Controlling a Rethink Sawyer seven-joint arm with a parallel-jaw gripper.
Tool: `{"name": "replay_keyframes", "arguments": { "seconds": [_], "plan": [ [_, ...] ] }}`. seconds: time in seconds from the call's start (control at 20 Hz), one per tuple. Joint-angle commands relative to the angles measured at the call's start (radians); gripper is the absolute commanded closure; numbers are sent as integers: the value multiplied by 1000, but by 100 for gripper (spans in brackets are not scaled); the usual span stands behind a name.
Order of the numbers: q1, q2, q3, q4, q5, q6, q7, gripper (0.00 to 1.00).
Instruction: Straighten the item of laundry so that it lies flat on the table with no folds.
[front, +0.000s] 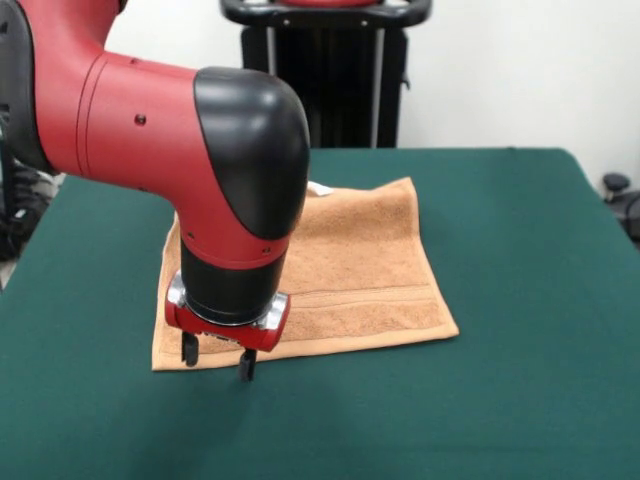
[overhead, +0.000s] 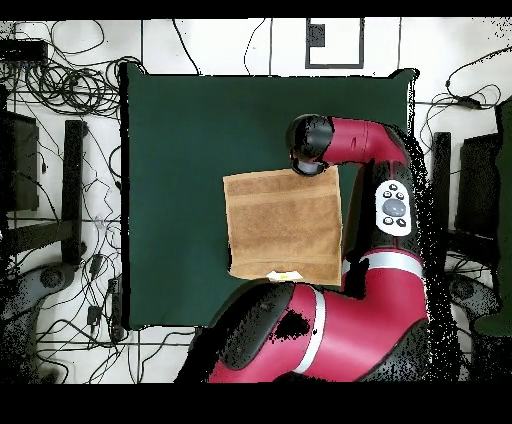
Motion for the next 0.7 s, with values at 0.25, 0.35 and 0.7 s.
{"name": "replay_keyframes", "arguments": {
  "seconds": [0.25, 0.35, 0.7],
  "plan": [
    [15, 21, 20, 69, 8, 90, 16, 0],
    [17, 20, 21, 71, 10, 88, 17, 0],
    [17, -6, 25, 107, 21, 95, 18, 0]
  ]
}}
